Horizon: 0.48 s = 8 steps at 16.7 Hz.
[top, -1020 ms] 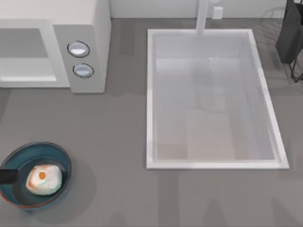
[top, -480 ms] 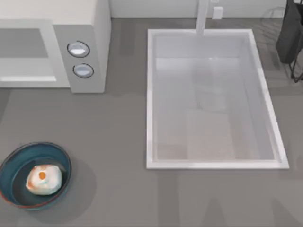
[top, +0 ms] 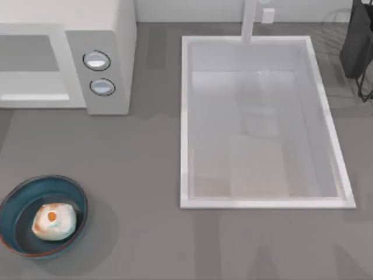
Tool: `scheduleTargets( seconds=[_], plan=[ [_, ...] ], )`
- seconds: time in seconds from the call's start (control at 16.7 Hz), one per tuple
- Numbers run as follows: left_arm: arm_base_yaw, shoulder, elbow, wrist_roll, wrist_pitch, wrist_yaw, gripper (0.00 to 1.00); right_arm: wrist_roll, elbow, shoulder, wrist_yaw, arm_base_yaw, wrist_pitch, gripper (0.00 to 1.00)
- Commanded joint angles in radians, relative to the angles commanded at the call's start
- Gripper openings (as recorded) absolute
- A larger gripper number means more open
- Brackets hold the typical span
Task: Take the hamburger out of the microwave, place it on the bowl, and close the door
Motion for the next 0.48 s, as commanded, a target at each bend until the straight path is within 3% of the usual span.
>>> scheduleTargets(
  seconds=[0.48],
  plan=[
    [-0.368,-0.001,0.016,-0.003,-0.018,-0.368,0.0,0.0,0.0,0.0,0.0,0.0,0.0,1.0]
  ],
)
